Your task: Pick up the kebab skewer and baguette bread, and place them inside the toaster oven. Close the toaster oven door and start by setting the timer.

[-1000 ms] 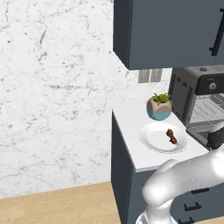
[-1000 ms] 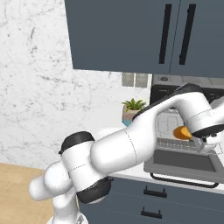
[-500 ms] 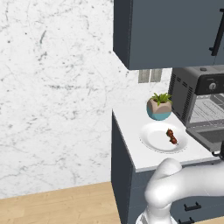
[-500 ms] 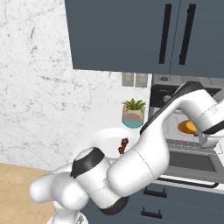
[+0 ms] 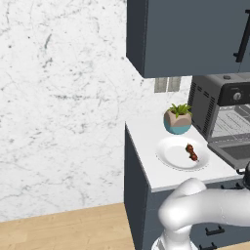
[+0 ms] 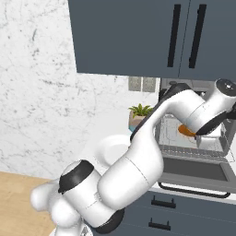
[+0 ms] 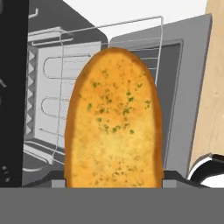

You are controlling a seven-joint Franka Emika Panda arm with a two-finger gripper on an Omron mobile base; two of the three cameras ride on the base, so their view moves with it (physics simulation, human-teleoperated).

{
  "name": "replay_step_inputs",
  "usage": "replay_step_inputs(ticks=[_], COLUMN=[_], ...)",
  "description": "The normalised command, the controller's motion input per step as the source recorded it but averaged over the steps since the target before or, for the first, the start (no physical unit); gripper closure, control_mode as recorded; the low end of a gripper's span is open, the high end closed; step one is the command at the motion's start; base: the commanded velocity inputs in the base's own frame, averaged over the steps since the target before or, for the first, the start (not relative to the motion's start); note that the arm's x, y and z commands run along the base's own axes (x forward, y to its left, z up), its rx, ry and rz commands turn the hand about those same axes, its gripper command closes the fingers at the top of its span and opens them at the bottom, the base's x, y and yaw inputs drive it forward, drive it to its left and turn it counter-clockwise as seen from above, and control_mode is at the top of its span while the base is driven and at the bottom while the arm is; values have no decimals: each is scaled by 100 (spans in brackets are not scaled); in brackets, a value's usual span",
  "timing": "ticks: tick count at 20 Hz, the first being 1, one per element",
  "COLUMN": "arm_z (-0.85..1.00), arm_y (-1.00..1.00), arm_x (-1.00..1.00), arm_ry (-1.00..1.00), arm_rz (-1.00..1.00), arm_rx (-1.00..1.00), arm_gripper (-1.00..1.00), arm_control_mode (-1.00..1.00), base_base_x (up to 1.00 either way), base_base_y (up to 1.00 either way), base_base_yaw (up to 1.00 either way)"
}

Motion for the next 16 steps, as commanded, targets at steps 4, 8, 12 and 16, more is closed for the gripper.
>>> replay_step_inputs(ticks=[4,8,12,16], arm_z=[-15,-1,1,0], arm_y=[0,0,-10,-18], arm_x=[1,8,8,10], arm_ry=[-7,-4,0,0], arm_rz=[-11,-5,0,0], arm_rx=[0,0,0,0], arm_gripper=[100,100,100,100], arm_control_mode=[-100,-100,-100,-100], base_base_x=[0,0,0,0], base_base_y=[0,0,0,0], base_base_yaw=[0,0,0,0])
